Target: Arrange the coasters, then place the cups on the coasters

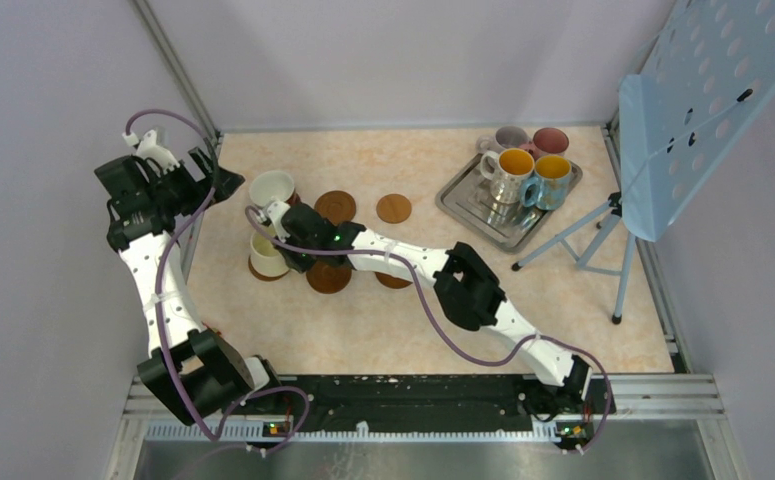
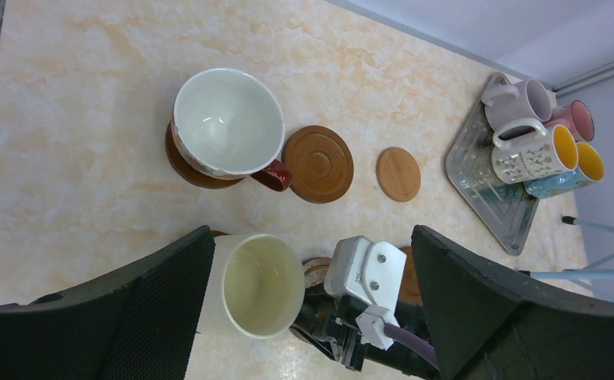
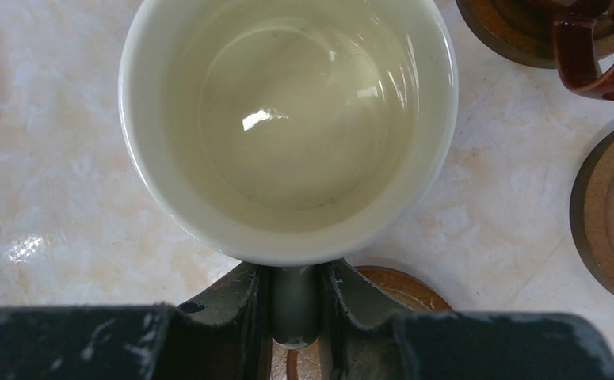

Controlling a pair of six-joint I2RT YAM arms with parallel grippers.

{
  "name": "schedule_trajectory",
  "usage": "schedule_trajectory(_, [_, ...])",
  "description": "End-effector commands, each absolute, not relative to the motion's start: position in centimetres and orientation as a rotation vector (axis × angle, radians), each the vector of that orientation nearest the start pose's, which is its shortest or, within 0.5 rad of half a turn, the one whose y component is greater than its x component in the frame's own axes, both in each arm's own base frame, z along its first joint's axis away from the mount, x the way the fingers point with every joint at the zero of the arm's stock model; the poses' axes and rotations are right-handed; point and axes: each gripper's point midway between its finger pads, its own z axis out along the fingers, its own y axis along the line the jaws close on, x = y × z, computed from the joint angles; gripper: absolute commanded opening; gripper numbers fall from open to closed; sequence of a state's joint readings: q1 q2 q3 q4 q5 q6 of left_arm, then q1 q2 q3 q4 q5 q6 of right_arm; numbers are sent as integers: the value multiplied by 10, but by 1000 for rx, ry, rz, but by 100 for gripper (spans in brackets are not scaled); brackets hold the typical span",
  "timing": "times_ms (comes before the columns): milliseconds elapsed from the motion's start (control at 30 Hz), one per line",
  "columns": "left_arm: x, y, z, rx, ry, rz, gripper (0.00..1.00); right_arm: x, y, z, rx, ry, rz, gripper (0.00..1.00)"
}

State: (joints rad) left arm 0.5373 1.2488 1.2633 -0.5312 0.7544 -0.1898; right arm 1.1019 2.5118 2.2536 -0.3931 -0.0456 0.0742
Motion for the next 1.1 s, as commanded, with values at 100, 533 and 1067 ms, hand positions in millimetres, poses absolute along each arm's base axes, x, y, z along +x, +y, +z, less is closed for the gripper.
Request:
schedule_trajectory(100, [352, 63, 311, -236, 1908, -577, 99, 301, 628, 162, -1034, 1782, 785, 0])
schedule_trajectory(533, [351, 64, 307, -237, 1912, -593, 99, 300, 635, 151, -1032, 1793, 789, 0])
schedule_trajectory(1067, [347, 67, 301, -236, 1917, -590, 99, 294, 637, 150, -1008, 1819, 811, 33])
